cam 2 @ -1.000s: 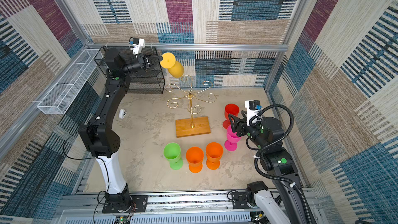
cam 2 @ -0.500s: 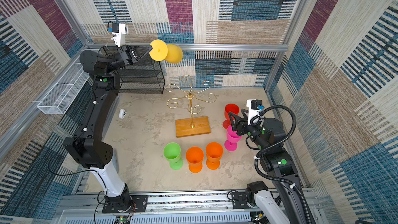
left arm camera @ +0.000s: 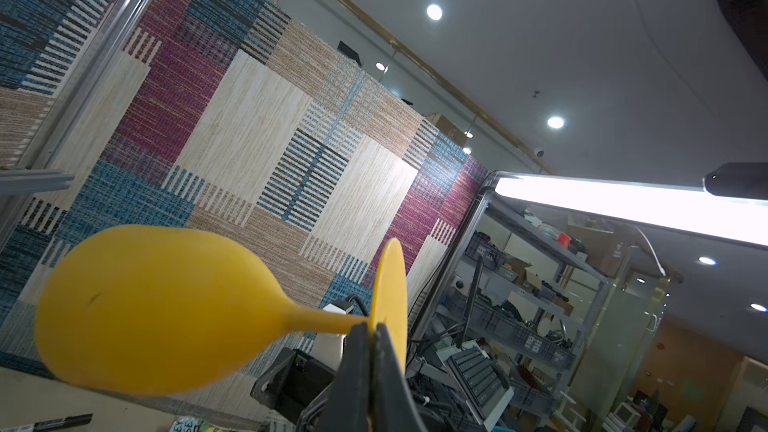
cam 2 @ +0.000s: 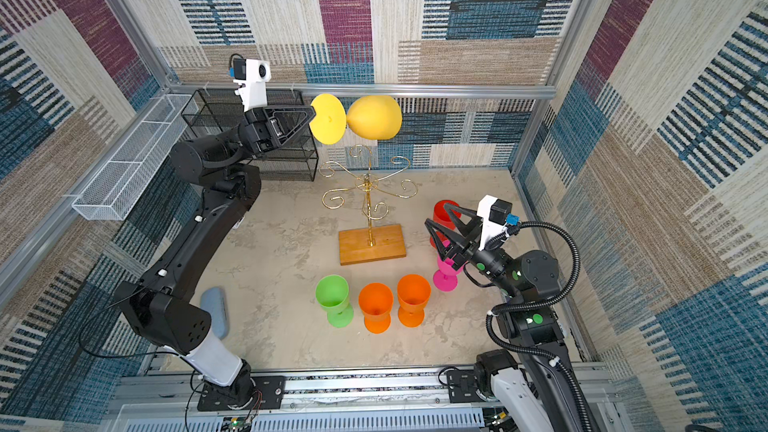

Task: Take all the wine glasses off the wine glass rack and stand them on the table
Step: 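Raise the yellow glass with the left gripper while the right gripper rises toward it, then close the right gripper on the yellow glass bowl beside the left gripper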

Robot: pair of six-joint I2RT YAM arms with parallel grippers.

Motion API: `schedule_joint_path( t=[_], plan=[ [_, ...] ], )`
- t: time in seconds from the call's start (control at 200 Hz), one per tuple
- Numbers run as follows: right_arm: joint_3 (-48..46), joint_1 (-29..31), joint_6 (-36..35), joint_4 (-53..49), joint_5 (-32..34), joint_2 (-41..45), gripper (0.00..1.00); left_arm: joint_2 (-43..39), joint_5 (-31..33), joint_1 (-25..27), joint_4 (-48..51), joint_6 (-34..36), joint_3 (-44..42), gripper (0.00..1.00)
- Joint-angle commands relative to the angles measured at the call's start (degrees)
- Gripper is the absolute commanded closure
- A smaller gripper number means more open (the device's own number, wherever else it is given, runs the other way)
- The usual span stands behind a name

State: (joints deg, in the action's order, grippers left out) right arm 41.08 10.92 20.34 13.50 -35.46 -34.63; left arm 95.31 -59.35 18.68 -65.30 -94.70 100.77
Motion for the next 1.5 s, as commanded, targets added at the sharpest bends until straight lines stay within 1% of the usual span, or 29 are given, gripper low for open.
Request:
schedule_joint_path(
  t=[0.0,0.095,0.165,0.24,0.33,0.431,0.611,0.791,0.951,1.031,1.097,1.167,1.327,1.492],
  plan=[
    [-2.08,0.07,4.24,17.34,-3.77,0.09,0.32,-0.83,6.92,1.2,-10.97,-7.09,-5.0,1.0],
    [-2.56,-0.02,4.04,22.58,-3.71,-1.15,0.32,-0.94,9.57,2.93,-15.47,-11.03,-9.34,1.0],
    [-1.74,-0.26,4.02,25.27,-4.95,-3.42,0.32,-1.78,9.69,4.5,-15.47,-10.71,-11.76,1.0],
    [-1.5,-1.24,6.46,30.39,-7.24,-6.5,0.32,-2.71,9.66,6.06,-15.47,-10.42,-13.27,1.0],
    [-1.34,-3.86,11.56,38.2,-10.26,-10.73,0.33,-3.66,8.76,7.73,-15.48,-10.29,-14.27,1.0],
    [-1.35,-7.74,19.2,47.94,-13.37,-15.74,0.33,-5.38,8.82,8.39,-15.39,-9.65,-16.39,1.0],
    [0.49,-8.37,26.71,59.02,-18.3,-22.53,0.34,-6.76,9.2,8.67,-15.47,-9.11,-20.06,1.0],
    [4.35,-8.37,29.48,62.92,-23.37,-27.65,0.35,-6.28,9.43,9.34,-15.47,-9.01,-21.41,1.0],
    [7.18,-8.37,31.91,65.16,-25.58,-32.0,0.36,-5.82,9.43,9.79,-15.47,-8.93,-21.06,1.0],
    [8.11,-8.37,35.75,69.45,-26.47,-34.97,0.36,-5.44,9.43,10.15,-15.49,-8.93,-20.84,1.0],
    [8.49,-8.37,39.69,74.83,-26.68,-37.12,0.37,-5.07,9.43,10.41,-15.48,-9.02,-20.79,1.0],
    [8.64,-8.43,42.35,78.58,-26.33,-38.59,0.39,-4.66,9.43,10.59,-15.52,-9.1,-20.88,1.0],
    [8.75,-8.37,45.22,83.47,-26.46,-40.31,0.43,-3.23,9.36,10.77,-15.56,-9.62,-20.32,1.0],
    [8.67,-8.37,46.5,85.46,-27.24,-40.97,0.51,-1.08,9.76,10.77,-15.56,-10.05,-19.18,1.0]
  ],
)
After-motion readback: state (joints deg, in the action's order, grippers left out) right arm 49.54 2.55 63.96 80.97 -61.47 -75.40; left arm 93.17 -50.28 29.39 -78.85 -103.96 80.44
